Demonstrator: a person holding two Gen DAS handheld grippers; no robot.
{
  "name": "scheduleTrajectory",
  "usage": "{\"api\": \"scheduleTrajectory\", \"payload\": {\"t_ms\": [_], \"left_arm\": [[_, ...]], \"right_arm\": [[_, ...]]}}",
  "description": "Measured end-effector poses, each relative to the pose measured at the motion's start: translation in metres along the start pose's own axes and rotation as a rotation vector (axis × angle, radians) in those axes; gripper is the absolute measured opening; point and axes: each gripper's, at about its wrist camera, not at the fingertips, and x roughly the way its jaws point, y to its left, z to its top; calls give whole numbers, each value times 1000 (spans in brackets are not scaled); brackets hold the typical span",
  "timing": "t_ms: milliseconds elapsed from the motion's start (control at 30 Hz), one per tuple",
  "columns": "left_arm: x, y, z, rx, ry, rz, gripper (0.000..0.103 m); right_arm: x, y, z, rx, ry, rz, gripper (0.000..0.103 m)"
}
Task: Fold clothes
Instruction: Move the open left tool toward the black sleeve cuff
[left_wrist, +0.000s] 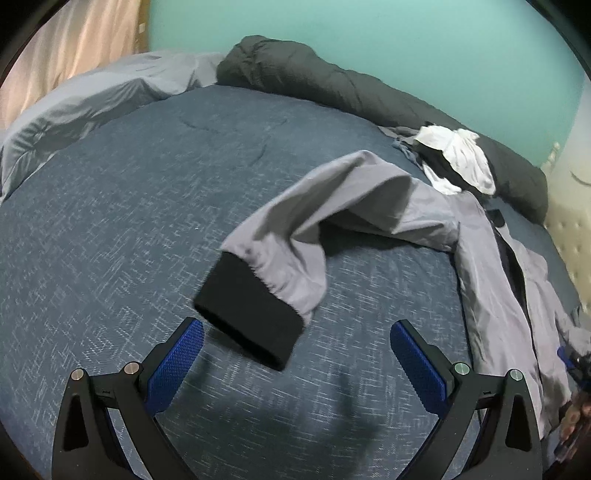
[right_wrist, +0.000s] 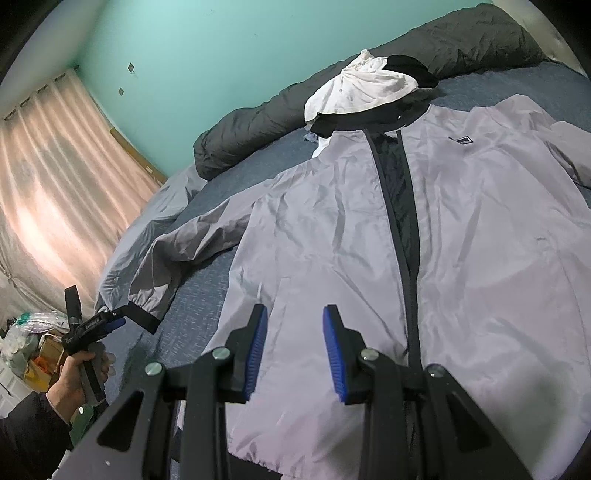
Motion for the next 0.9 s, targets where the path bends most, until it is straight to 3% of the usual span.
{"api": "scheduleTrajectory", "payload": {"t_ms": [133, 367, 667, 900], "left_arm": [[6, 4, 2, 6, 14, 15, 101], [14, 6, 6, 19, 31, 4, 86], [21, 18, 4, 2, 76, -9, 51], [14, 16, -1, -6, 75, -19, 50]], "right_arm": [[1, -1, 0, 1, 1, -3, 31], [1, -4, -1, 5, -4, -9, 31], [-1, -5, -3, 12, -11, -12, 31], [-1, -5, -1, 18, -15, -11, 31]]}}
